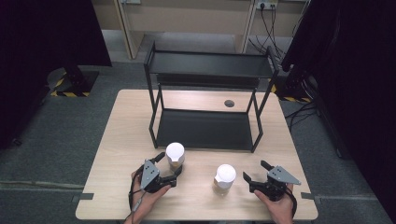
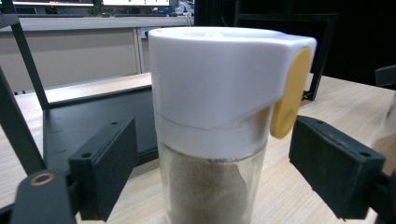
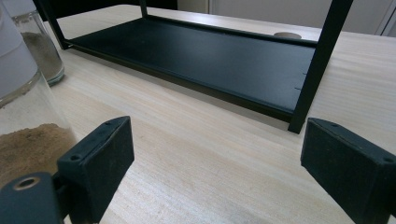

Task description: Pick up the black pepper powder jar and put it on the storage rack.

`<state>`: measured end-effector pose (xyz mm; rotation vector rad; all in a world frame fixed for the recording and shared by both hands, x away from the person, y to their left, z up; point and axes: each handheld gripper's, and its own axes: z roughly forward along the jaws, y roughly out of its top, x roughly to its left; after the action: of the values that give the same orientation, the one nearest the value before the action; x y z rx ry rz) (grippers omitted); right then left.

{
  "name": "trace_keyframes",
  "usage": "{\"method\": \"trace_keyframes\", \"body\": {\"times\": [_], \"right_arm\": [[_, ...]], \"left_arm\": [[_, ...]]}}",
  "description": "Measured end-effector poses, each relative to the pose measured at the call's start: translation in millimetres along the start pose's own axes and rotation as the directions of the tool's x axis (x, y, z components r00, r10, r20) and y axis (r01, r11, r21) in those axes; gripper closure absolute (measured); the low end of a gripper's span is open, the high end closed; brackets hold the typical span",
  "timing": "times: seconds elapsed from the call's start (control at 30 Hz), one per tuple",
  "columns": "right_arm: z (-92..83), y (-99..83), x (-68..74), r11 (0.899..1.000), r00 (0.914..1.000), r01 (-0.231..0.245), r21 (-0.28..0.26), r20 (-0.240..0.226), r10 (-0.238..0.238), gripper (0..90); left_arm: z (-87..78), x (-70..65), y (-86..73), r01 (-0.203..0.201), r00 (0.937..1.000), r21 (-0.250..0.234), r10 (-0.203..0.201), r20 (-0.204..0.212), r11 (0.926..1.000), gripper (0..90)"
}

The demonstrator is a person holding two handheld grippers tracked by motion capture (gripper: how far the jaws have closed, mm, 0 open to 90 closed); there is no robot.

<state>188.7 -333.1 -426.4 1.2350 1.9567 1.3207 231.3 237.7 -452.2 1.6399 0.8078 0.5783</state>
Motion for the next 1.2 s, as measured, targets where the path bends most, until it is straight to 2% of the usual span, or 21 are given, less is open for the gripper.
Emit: {"method": "trace_keyframes", "body": {"times": [0.17,0.33,0.5,0.8,0.97,1.2], "right_arm": [[0.2,0.2,-0.7,1.0,1.0,0.0,0.001,-0.002,0.0,9.8],[0.4,0.5,-1.0,1.0,1.0,0.002,0.003,-0.005,-0.002,9.8],[0.5,0.7,-1.3,1.0,1.0,0.0,0.004,-0.006,0.0,9.8],[0.6,1.3,-1.2,1.0,1.0,-0.003,0.007,-0.006,0.003,9.8],[0.7,1.2,-1.7,1.0,1.0,-0.009,0.006,-0.004,0.009,9.7],[0.7,1.1,-1.1,1.0,1.0,-0.009,0.006,-0.001,0.009,9.7]], "left_arm": [[7.1,1.6,0.8,0.001,1.0,0.005,-0.001,-0.005,1.0,19.2],[13.2,4.8,1.9,0.0,1.0,0.015,0.0,0.008,0.9999,22.9],[15.9,4.7,2.3,-0.014,0.9998,0.015,0.014,0.014,0.9998,29.8],[14.5,3.3,6.6,-0.005,0.9999,0.028,0.005,0.009,0.9996,30.4],[11.9,2.3,11.4,-0.002,1.0,0.009,0.002,0.003,1.0,30.4],[9.2,-0.8,25.2,-0.02,0.9998,-0.018,0.02,-0.003,0.9996,30.4]]}}
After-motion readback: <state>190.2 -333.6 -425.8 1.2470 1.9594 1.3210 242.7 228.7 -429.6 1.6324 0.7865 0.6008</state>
